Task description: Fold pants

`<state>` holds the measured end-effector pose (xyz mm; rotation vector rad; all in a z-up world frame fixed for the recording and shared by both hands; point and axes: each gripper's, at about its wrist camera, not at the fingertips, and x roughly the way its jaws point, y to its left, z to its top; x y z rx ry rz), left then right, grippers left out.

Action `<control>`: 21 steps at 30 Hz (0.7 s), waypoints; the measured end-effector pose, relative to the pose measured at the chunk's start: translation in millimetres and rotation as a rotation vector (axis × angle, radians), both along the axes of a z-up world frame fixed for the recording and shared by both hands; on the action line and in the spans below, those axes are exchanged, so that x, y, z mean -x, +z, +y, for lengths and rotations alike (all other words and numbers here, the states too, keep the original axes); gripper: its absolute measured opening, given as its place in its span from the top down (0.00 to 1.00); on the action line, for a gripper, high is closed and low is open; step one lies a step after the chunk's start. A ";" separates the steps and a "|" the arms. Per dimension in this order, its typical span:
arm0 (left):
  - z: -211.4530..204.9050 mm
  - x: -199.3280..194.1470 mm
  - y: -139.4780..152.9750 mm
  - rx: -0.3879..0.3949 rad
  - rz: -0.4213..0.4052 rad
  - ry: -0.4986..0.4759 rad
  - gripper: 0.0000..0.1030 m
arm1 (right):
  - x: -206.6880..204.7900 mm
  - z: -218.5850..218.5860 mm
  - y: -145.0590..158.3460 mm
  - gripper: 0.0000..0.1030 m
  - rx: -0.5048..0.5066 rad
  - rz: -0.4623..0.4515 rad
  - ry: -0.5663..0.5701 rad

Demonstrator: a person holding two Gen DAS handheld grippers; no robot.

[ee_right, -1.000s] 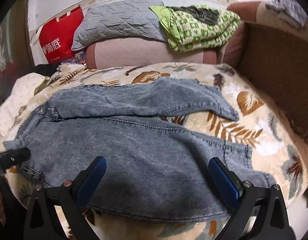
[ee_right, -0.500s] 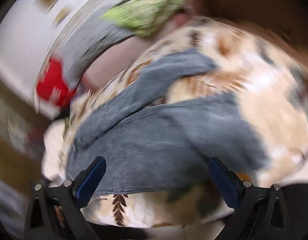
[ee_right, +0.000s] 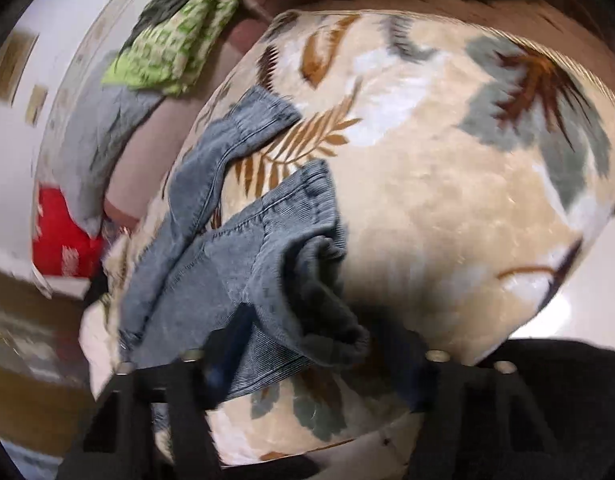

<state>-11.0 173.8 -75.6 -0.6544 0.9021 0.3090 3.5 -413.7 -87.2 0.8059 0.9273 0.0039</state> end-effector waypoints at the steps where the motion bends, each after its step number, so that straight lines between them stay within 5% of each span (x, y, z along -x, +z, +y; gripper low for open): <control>1: 0.8 -1.0 0.6 0.004 0.010 -0.002 0.00 | -4.2 3.8 2.8 0.63 0.038 -0.011 0.017; 3: 3.0 -4.1 0.5 0.019 0.023 -0.002 0.00 | -10.3 5.7 10.1 0.79 0.097 -0.037 0.020; 5: 4.4 -5.8 0.5 0.024 0.036 0.004 0.00 | -16.6 5.1 31.5 0.80 0.130 -0.090 0.032; 9: -2.5 -9.2 -0.1 -0.026 0.062 -0.008 0.00 | -4.2 26.1 107.3 0.81 0.392 -0.283 0.059; 11: -5.5 -11.5 -0.8 -0.051 0.078 -0.020 0.00 | 3.5 16.5 94.9 0.81 0.420 -0.225 -0.003; 12: -5.4 -10.9 -0.7 -0.054 0.080 -0.021 0.00 | -0.9 2.6 63.8 0.71 0.382 -0.099 -0.028; 13: -5.2 -11.6 -0.1 -0.055 0.084 -0.022 0.00 | -6.8 -7.1 37.1 0.50 0.346 0.026 -0.028; 15: -3.8 -11.8 0.6 -0.050 0.094 -0.032 0.00 | -11.9 -25.4 -13.2 0.47 0.241 0.257 -0.028; 18: -1.4 -8.9 8.3 -0.044 0.082 -0.033 0.00 | -2.1 -36.4 17.1 0.47 0.252 0.130 -0.063; 21: -5.9 -3.5 28.9 -0.117 0.032 -0.030 0.00 | -11.5 -43.0 56.8 0.31 0.279 0.001 -0.080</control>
